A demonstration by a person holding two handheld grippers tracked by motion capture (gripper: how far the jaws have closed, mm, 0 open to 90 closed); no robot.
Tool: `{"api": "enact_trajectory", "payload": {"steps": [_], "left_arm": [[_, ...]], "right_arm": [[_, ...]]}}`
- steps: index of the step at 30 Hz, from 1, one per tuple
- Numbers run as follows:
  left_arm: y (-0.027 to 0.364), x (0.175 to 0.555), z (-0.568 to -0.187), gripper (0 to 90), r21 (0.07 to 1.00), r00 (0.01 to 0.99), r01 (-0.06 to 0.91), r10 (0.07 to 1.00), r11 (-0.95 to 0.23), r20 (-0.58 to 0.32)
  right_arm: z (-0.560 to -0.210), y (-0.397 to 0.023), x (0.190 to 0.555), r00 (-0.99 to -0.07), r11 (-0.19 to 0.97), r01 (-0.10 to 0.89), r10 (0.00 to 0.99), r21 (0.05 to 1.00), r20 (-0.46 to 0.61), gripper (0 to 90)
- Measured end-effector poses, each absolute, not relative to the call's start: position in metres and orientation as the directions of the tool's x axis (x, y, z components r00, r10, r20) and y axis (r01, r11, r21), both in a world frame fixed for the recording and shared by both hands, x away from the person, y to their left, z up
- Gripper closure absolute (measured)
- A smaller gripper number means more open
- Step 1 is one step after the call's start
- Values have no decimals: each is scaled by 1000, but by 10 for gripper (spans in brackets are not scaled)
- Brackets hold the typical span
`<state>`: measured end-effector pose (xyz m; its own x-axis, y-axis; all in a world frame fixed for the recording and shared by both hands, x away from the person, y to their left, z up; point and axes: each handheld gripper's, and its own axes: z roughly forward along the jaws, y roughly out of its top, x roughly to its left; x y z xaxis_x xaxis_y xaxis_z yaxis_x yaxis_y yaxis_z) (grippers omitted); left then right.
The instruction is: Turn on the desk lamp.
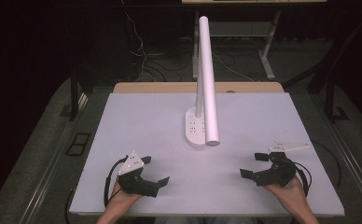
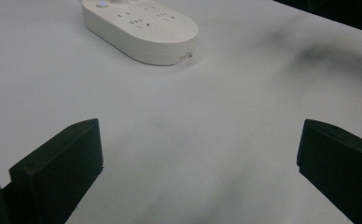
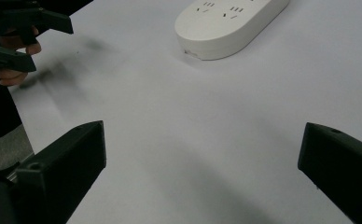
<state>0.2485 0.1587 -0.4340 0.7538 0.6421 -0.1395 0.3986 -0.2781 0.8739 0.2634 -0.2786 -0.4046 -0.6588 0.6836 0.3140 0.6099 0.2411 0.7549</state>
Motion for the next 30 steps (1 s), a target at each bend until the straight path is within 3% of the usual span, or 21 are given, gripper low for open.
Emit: {"api": "enact_trajectory", "payload": {"steps": [30], "left_arm": [[159, 249, -434, 0, 876, 752, 396, 645, -276, -137]], "right_arm": [[-359, -252, 311, -715, 306, 572, 640, 761, 281, 3]]}}
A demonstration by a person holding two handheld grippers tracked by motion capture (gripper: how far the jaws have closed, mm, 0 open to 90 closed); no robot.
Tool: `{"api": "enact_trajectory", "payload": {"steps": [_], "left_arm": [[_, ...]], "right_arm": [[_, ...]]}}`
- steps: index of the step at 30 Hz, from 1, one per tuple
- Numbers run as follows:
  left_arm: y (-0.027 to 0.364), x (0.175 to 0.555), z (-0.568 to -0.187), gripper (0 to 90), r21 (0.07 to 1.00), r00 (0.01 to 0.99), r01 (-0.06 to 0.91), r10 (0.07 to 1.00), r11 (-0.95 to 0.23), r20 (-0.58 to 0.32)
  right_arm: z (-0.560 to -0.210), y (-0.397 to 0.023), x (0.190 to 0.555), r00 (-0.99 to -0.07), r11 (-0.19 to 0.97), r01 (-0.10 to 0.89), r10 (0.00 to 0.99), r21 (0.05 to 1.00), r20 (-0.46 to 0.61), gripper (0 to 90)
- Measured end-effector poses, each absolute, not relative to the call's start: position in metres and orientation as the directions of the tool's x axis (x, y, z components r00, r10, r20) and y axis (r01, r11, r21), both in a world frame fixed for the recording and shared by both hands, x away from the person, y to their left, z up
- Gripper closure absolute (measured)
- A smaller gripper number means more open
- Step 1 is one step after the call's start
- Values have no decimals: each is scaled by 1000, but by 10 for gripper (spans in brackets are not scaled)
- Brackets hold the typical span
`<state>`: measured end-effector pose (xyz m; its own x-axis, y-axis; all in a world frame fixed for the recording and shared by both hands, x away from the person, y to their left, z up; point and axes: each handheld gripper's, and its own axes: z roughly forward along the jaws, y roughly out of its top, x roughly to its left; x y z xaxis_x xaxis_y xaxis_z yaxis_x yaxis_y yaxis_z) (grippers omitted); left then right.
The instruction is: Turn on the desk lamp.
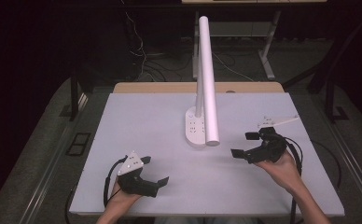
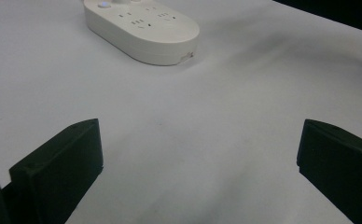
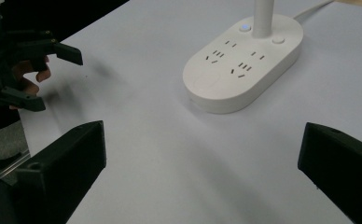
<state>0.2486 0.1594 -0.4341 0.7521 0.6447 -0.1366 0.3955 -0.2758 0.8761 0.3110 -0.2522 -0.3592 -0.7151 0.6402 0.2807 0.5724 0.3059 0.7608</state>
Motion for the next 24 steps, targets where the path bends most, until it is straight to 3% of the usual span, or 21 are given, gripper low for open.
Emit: {"api": "enact_trajectory", "payload": {"steps": [24], "left_arm": [[159, 248, -433, 0, 878, 754, 394, 641, -270, -141]], "right_arm": [[-356, -226, 370, -697, 283, 591, 650, 756, 303, 3]]}}
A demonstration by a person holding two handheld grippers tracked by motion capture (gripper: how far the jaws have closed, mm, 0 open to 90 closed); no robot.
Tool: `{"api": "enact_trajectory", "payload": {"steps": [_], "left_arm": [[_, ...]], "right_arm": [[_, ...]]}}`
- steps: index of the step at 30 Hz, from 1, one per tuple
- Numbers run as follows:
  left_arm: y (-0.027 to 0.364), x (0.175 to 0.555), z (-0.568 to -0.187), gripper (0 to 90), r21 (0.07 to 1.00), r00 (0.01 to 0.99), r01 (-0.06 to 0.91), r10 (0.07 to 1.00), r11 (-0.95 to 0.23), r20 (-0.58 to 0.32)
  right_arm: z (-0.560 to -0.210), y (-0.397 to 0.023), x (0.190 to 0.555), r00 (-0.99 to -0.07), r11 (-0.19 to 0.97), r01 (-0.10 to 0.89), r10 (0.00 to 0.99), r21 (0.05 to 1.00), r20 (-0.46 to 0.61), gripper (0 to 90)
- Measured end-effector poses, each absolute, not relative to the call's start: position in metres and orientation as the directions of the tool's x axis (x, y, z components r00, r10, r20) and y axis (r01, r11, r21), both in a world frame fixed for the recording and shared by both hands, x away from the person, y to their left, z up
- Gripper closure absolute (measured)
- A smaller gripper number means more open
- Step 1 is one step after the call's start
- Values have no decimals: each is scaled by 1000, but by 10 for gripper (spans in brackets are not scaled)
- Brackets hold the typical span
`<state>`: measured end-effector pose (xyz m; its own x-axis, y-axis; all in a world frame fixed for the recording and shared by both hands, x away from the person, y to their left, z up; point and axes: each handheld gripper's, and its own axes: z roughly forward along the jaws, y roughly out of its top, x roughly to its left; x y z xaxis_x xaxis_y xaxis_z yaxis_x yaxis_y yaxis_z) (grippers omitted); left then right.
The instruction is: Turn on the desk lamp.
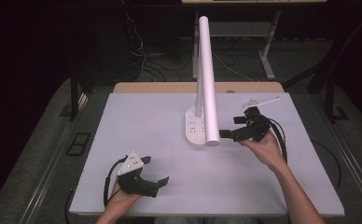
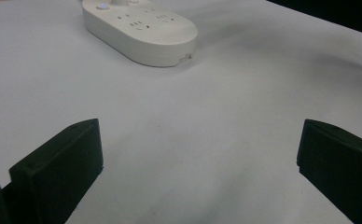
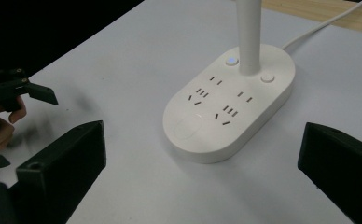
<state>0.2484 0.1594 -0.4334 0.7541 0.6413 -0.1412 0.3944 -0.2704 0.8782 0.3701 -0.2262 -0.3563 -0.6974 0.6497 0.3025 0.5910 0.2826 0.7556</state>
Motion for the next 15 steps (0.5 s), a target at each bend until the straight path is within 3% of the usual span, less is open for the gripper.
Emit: {"api": "enact_trajectory", "payload": {"steps": [15], "left_arm": [[162, 248, -432, 0, 879, 750, 396, 645, -265, -144]], "right_arm": [[-371, -231, 404, -627, 213, 641, 699, 737, 344, 3]]}}
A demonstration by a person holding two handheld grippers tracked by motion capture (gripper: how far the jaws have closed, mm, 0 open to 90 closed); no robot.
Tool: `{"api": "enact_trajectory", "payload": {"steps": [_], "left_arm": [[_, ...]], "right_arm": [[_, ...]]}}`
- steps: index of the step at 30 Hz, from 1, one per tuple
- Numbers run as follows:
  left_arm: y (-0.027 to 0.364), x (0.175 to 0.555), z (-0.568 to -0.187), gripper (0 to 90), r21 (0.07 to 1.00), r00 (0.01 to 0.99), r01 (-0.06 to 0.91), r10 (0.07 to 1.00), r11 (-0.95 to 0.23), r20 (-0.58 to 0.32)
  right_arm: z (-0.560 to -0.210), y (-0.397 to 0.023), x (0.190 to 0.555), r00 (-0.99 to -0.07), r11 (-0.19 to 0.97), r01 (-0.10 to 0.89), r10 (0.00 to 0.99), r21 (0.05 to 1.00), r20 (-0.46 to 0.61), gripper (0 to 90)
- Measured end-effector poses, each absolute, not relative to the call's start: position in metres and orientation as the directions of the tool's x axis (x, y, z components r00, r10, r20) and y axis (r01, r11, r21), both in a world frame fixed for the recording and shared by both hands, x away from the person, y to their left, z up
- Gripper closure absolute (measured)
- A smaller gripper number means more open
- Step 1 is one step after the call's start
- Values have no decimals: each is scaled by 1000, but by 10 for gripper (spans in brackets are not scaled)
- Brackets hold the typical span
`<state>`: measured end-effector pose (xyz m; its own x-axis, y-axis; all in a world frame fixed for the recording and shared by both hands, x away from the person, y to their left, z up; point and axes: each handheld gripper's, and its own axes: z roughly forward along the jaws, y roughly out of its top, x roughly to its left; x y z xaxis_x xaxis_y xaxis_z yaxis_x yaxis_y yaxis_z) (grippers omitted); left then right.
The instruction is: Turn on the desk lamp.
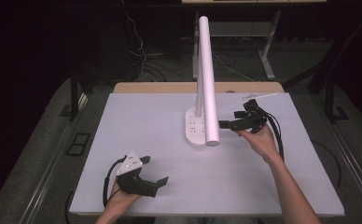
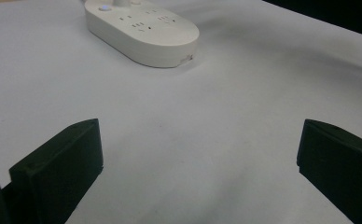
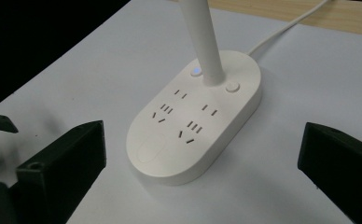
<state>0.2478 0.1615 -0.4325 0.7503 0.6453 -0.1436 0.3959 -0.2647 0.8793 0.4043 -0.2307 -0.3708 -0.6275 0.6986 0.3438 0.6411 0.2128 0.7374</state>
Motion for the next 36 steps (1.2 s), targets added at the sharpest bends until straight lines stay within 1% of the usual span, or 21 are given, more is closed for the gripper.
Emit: {"api": "enact_trajectory", "payload": {"steps": [11, 24, 29, 30, 31, 35, 36], "left_arm": [[162, 248, -432, 0, 880, 751, 395, 644, -264, -144], [162, 248, -432, 0, 879, 752, 395, 643, -265, -144], [161, 248, -432, 0, 879, 754, 395, 641, -268, -143], [162, 248, -432, 0, 879, 756, 393, 639, -271, -141], [162, 248, -432, 0, 879, 757, 392, 639, -272, -140], [162, 247, -432, 0, 879, 756, 393, 639, -269, -142], [162, 247, -432, 0, 880, 758, 390, 637, -272, -139]], "right_arm": [[-375, -221, 423, -619, 192, 648, 697, 737, 363, 4], [-387, -212, 444, -578, 147, 678, 712, 720, 398, 4], [-390, -208, 450, -572, 150, 684, 716, 714, 399, 4], [-391, -207, 452, -571, 150, 686, 717, 712, 399, 9], [-391, -207, 454, -576, 154, 684, 714, 713, 399, 56], [-391, -205, 457, -568, 151, 685, 724, 713, 392, 86], [-390, -204, 459, -566, 144, 682, 725, 717, 393, 171]]}}
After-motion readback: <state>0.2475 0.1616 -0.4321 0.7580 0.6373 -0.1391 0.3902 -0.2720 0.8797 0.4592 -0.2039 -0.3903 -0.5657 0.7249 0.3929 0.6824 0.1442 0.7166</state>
